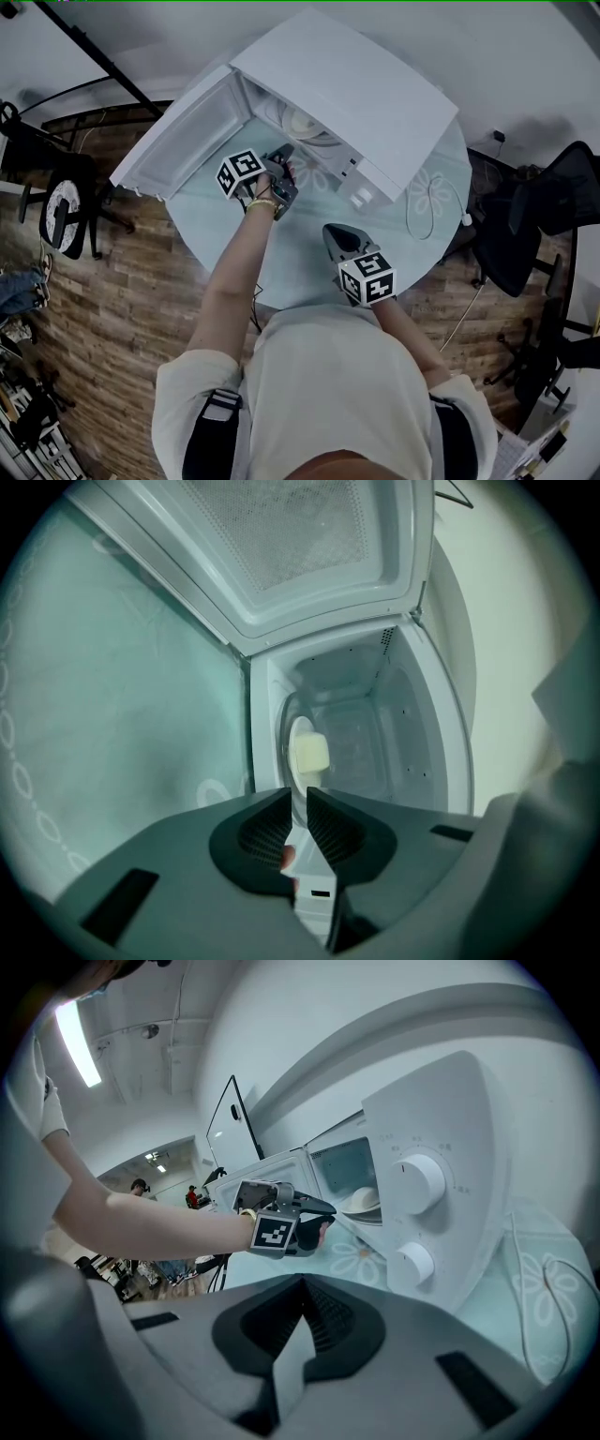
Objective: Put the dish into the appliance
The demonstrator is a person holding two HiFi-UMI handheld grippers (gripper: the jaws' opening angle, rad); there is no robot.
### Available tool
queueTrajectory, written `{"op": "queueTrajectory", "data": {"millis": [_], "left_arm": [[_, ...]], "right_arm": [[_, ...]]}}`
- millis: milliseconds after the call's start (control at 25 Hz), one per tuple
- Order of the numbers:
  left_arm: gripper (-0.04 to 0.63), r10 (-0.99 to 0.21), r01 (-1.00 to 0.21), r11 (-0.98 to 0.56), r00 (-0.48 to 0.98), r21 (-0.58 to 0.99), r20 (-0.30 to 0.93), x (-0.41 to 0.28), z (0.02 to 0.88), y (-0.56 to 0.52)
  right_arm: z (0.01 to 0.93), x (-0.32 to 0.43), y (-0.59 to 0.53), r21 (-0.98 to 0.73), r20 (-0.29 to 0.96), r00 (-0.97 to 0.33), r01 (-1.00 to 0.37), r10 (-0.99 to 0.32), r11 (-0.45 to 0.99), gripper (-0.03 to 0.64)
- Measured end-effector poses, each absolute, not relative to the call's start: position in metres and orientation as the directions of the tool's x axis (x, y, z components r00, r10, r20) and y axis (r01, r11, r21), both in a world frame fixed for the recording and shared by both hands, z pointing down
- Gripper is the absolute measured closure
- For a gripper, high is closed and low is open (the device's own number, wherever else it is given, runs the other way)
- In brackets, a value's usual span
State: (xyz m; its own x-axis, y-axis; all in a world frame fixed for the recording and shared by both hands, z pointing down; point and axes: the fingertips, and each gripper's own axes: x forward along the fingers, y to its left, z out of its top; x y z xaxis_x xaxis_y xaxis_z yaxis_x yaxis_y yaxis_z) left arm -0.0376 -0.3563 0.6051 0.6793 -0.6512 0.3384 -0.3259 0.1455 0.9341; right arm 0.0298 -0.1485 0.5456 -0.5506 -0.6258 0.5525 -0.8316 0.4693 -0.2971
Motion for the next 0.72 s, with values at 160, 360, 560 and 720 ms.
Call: {"op": "queueTrajectory", "data": {"millis": [160,360,560,720], "left_arm": [[0.565,-0.647,-0.336,0.131,0.684,0.933,0.337,-0.039,0.598,-0.338],[0.585,-0.637,-0.363,0.117,0.686,0.924,0.35,-0.043,0.593,-0.313],[0.586,-0.646,-0.42,0.072,0.672,0.905,0.363,-0.052,0.586,-0.285],[0.586,-0.64,-0.444,0.028,0.68,0.895,0.358,-0.058,0.58,-0.261]], "right_arm": [[0.544,0.029,-0.144,-0.293,0.548,-0.547,-0.834,-0.633,0.467,0.611],[0.541,0.03,-0.14,-0.29,0.536,-0.543,-0.838,-0.647,0.462,0.611],[0.538,0.03,-0.136,-0.293,0.526,-0.539,-0.841,-0.658,0.455,0.611],[0.535,0.029,-0.132,-0.291,0.519,-0.54,-0.84,-0.662,0.458,0.611]]}}
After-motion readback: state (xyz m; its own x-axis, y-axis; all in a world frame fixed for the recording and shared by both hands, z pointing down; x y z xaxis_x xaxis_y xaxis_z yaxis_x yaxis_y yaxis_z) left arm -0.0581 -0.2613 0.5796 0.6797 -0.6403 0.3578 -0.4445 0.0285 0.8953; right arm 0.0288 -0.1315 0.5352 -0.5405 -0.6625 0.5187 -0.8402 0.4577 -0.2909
